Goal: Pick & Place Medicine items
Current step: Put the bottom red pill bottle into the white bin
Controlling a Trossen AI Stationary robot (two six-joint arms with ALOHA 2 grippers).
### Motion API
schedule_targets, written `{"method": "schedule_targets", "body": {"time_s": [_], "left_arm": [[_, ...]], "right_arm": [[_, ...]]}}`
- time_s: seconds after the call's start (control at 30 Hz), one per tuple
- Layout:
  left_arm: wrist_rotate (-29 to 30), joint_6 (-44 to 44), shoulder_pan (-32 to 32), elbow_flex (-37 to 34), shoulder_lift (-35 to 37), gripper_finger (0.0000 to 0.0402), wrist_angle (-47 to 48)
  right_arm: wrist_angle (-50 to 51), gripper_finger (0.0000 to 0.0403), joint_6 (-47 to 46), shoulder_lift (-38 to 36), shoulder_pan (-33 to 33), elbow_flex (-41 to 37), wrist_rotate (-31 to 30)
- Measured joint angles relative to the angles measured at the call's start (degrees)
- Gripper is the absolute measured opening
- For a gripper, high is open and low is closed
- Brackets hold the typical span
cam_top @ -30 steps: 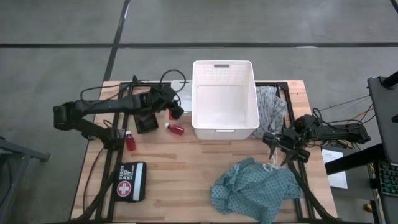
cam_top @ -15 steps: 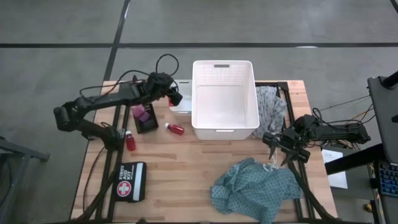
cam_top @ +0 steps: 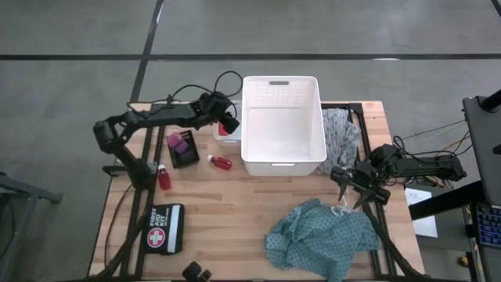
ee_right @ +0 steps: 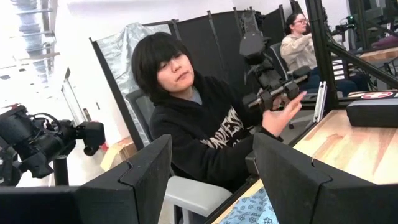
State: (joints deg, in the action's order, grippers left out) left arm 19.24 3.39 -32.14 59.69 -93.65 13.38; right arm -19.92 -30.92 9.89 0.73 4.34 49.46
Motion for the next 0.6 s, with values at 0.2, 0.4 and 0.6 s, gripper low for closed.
{"method": "schedule_targets", "body": {"time_s": [0.2, 0.4, 0.6], "left_arm": [[-3.58, 2.44, 0.01, 0.10, -1.65, 0.0148, 1.61], [-3.89, 4.49, -0.09, -0.11, -1.84, 0.0148, 2.72], [-3.91, 4.58, -0.11, -0.88, -1.84, 0.0148, 3.02]], "right_arm": [[0.00, 0.0224, 0.00, 0.00, 0.00, 0.00, 0.02], [0.00, 0.0224, 0.00, 0.00, -0.01, 0.00, -0.01], [0.00, 0.0224, 0.01, 0.00, -0.02, 0.00, 0.00]]}}
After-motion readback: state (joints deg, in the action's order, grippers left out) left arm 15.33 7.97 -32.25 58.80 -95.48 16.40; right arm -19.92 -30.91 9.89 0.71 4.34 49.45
